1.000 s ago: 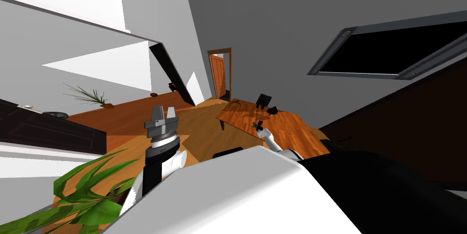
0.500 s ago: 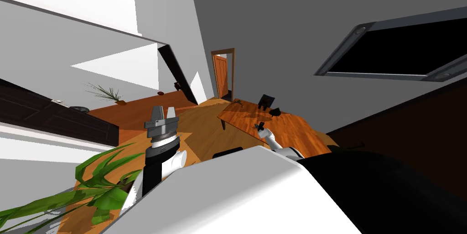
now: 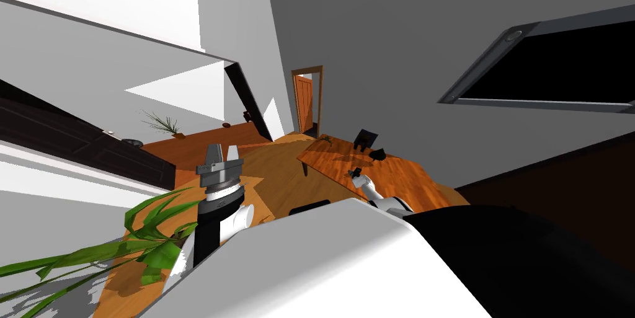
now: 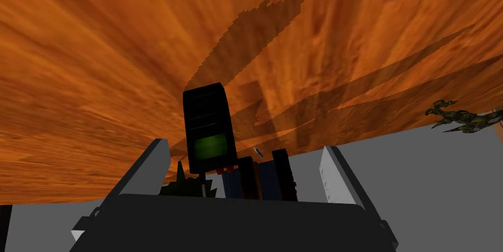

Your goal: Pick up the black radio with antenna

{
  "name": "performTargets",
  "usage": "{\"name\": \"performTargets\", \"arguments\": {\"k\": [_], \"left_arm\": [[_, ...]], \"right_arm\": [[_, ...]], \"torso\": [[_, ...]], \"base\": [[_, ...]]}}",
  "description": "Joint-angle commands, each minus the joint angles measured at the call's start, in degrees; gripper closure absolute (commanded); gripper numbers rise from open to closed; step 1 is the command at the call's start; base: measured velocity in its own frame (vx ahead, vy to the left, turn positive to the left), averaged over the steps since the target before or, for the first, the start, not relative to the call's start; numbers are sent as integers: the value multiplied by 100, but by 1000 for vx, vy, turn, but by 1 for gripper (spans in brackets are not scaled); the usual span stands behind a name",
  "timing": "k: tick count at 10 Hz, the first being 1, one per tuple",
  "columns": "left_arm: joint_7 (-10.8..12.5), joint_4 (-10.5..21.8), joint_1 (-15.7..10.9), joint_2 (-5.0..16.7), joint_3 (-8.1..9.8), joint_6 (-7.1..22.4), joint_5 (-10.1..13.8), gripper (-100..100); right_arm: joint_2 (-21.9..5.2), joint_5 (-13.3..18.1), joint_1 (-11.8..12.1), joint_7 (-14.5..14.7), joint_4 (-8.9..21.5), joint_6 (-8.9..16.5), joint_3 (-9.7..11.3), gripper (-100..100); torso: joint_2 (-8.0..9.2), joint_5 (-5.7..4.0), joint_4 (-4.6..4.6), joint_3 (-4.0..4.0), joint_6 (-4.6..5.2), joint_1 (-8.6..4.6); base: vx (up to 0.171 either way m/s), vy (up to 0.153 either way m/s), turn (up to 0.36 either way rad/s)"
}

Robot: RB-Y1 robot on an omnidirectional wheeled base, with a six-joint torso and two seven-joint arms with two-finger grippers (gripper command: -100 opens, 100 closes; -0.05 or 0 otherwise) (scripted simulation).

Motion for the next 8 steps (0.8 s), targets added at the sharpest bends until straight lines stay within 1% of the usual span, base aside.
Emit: {"name": "performTargets", "arguments": {"k": [1,2,3,4,5,6,7,8], "left_arm": [[0,0,0,0,0,0,0,0],[0,0,0,0,0,0,0,0],[0,0,-1,0,0,0,0,0],[0,0,0,0,0,0,0,0],[0,0,-1,0,0,0,0,0],[0,0,0,0,0,0,0,0],[0,0,0,0,0,0,0,0],[0,0,0,0,0,0,0,0]], "right_arm": [[12,64,-38,3,169,-17,-37,-100],[-68,90,-152,122,347,82,-83,-100],[-68,90,-152,122,481,82,-83,-100],[-146,115,-259,237,775,171,-127,-100],[-146,115,-259,237,775,171,-127,-100],[-221,141,-359,345,1050,252,-168,-100],[-221,141,-359,345,1050,252,-168,-100],[-292,166,-452,447,1305,323,-208,-100]], "torso": [[0,0,0,0,0,0],[0,0,0,0,1,4],[-2,1,1,-1,-4,1],[-3,-1,-1,-2,-1,-1],[-4,-1,0,-2,-4,-4],[-2,-1,0,-1,2,-4],[-1,-1,0,-1,-1,-7],[-1,-2,0,-1,0,-6]], "base": [[-1,-25,1],[1,-34,183],[-1,-42,123],[-1,-48,214],[0,-50,80],[-1,-55,144],[-5,-53,92],[-11,-65,170]]}}
